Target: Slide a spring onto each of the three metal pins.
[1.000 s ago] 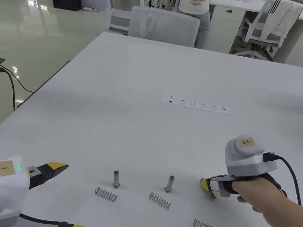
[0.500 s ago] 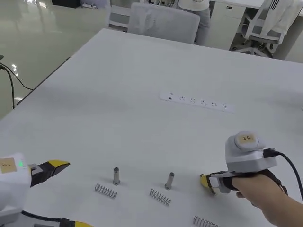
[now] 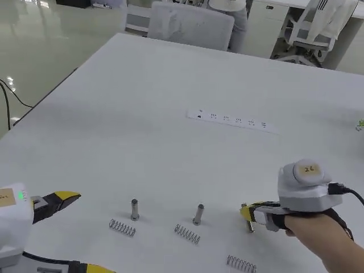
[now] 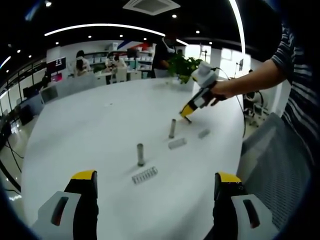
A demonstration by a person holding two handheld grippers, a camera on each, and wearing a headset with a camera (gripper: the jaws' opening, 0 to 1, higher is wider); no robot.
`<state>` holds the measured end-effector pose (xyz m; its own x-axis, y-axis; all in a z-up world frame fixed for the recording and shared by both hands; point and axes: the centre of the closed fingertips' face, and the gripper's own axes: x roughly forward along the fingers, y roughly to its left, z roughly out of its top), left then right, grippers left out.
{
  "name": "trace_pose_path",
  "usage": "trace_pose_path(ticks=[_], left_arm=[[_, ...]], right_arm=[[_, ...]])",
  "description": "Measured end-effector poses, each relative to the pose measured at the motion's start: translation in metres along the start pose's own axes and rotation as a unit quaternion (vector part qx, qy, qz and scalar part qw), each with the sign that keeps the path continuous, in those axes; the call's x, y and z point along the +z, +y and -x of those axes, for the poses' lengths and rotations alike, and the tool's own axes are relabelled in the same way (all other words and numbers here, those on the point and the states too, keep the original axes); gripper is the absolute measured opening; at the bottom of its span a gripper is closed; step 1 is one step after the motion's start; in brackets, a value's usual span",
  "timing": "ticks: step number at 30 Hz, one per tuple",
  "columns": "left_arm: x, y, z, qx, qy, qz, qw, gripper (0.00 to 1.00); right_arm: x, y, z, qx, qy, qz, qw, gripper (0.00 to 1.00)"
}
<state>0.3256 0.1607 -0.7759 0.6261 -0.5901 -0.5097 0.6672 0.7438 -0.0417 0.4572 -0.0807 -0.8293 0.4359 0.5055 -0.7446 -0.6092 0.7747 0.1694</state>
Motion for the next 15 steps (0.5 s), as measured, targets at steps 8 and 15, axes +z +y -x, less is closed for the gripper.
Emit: trace_pose_path(ticks=[8, 15], left_arm=[[0.0013, -0.0013, -0.0006, 0.000, 0.000, -0.001, 1.0000, 0.94], [0.0032, -0.0026, -0.0024, -0.002, -0.001, -0.002, 1.0000, 0.94]], right_arm=[[0.0025, 0.0002, 0.0064, -0.002, -0.028, 0.005, 0.9996, 0.05], [0.0028, 0.0026, 0.0078, -0.001, -0.037, 0.014, 0.9992, 0.05]])
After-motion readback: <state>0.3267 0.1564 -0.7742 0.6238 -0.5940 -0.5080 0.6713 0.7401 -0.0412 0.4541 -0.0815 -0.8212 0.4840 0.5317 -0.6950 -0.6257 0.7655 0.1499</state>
